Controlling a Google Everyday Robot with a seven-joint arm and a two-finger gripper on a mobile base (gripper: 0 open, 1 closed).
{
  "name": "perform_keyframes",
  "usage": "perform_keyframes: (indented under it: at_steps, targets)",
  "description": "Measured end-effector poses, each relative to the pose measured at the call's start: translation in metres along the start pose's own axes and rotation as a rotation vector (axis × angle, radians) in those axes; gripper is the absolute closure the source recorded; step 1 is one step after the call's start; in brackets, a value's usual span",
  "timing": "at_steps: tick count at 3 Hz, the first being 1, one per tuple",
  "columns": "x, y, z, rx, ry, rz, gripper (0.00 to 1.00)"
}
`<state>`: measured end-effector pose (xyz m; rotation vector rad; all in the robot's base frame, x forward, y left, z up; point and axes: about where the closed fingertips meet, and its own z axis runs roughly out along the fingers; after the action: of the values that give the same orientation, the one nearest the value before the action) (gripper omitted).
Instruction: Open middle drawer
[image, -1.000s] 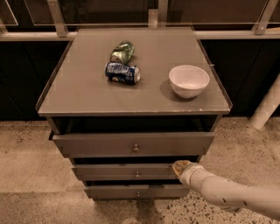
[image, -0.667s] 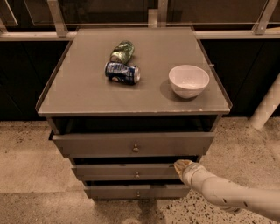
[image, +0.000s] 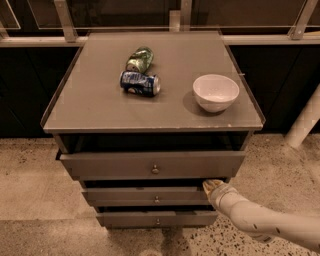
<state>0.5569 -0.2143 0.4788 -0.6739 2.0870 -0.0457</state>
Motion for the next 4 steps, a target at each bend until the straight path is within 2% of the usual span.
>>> perform_keyframes:
  at_steps: [1, 2, 4]
  targets:
    - [-0.001, -0.019, 0.018, 0.056, -0.007, 0.045, 1.0]
    - [-0.001, -0.019, 0.018, 0.057, -0.007, 0.045, 1.0]
    - [0.01, -0.021, 0.029, 0.077, 0.003, 0.082, 1.0]
